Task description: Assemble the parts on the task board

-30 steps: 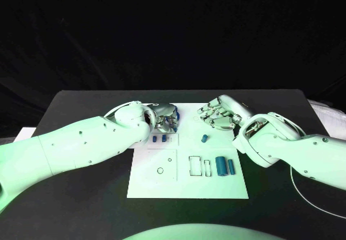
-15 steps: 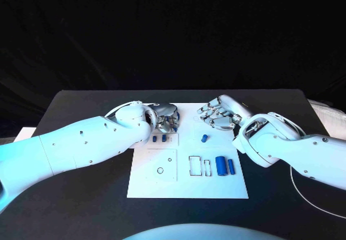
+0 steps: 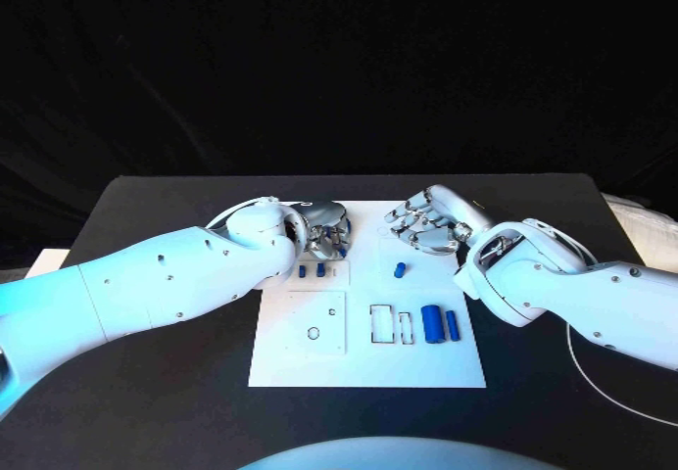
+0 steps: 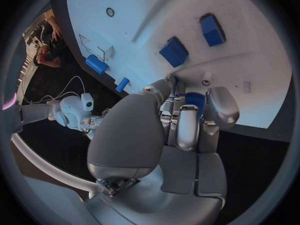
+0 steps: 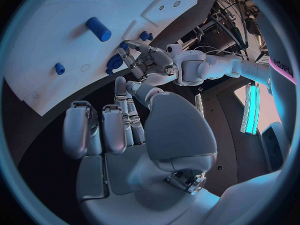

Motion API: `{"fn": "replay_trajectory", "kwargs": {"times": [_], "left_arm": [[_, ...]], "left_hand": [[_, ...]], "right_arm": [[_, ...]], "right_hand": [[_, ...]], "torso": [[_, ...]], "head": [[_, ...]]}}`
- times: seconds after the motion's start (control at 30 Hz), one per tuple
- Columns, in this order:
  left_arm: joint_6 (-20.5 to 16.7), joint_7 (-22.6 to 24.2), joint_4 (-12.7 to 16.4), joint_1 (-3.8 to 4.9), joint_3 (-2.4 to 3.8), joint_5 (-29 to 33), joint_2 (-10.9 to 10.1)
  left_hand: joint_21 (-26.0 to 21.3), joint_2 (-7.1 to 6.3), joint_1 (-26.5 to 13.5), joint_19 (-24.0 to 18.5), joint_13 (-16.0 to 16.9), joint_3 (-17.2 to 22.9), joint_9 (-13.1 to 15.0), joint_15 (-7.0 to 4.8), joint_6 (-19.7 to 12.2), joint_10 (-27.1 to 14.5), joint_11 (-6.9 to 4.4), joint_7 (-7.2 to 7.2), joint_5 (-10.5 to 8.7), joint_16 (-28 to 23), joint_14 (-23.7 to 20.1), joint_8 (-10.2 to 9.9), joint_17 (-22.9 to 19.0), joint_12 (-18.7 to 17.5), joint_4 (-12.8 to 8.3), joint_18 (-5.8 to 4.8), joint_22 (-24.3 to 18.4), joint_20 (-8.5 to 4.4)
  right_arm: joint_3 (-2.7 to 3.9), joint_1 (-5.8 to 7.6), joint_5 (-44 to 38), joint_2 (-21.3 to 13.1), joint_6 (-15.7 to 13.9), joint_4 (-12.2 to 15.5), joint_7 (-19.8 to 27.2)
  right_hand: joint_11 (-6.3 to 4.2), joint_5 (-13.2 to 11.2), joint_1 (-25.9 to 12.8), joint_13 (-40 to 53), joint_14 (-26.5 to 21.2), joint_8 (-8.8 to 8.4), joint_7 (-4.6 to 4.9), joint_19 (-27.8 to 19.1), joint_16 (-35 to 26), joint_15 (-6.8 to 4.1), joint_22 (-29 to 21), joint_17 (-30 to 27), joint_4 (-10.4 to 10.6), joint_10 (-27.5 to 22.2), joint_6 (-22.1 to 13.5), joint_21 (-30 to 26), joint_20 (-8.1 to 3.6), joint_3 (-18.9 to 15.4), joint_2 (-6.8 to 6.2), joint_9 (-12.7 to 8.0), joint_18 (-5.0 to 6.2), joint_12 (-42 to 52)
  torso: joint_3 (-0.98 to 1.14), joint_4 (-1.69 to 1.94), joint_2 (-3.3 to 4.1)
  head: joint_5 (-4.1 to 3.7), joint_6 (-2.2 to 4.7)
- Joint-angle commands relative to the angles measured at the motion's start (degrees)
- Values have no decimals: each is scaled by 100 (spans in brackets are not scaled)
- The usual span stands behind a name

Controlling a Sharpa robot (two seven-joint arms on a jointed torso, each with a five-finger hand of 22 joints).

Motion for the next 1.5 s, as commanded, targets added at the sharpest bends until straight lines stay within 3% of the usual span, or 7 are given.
{"fn": "replay_trajectory", "kwargs": {"times": [0.03,0.5,0.63,1.0,1.23,1.5], "left_arm": [[170,9,-30,-34,-28,68,10],[-326,108,-30,-35,-20,158,-26],[-424,133,54,-35,9,302,-109],[-550,227,398,-17,201,734,-505],[-523,214,559,-1,240,826,-760],[-312,232,587,3,245,962,-971]], "left_hand": [[20,41,-14,110,6,69,9,-51,70,67,0,2,7,17,97,-9,-12,-34,-18,-58,320,-33],[246,49,-27,143,35,327,13,-61,235,276,-6,50,7,24,88,-6,-48,-108,-184,-94,430,-51],[241,39,-43,142,35,355,8,-53,237,276,7,68,6,20,85,-16,-65,-128,-202,-94,431,-48],[233,29,-81,138,34,395,-1,-39,236,269,23,84,5,21,81,-31,-73,-162,-218,-95,433,-39],[260,26,-91,142,34,401,-1,-37,241,274,23,84,4,24,82,-31,-69,-165,-220,-100,444,-37],[271,9,-126,142,35,408,-4,-34,246,278,26,85,1,24,81,-36,-76,-177,-221,-101,451,-34]], "right_arm": [[0,-4,-31,6,73,8,15],[0,-4,-31,27,78,0,20],[0,-4,-30,33,81,-9,22],[0,-6,-25,30,91,-28,11],[0,-11,-24,30,101,-35,5],[0,-16,-20,20,108,-34,-1]], "right_hand": [[-8,36,1,-8,302,-1,20,-26,-37,37,-5,-5,8,21,9,-38,29,-29,35,0,50,-30],[-10,78,5,-37,304,1,16,-24,-35,35,-4,-1,12,37,14,-38,28,-32,45,1,50,-43],[-10,78,5,-37,304,1,16,-24,-35,35,-4,-1,12,37,14,-38,28,-32,45,1,50,-43],[-8,104,0,-55,303,0,18,-25,-41,35,-6,-7,17,44,13,-40,28,-39,45,1,50,-52],[-8,104,0,-55,303,0,18,-25,-41,35,-6,-7,17,44,13,-40,28,-39,45,1,50,-52],[-8,117,-5,-65,303,0,19,-24,-45,36,-5,-11,22,48,12,-40,28,-43,45,0,50,-57]], "torso": [[0,-1,-4],[-1,-3,-3],[0,-1,-7],[3,26,-21],[-3,51,-29],[0,48,-26]], "head": [[10,-2],[7,29],[2,35],[-26,74],[-27,75],[-67,91]]}}
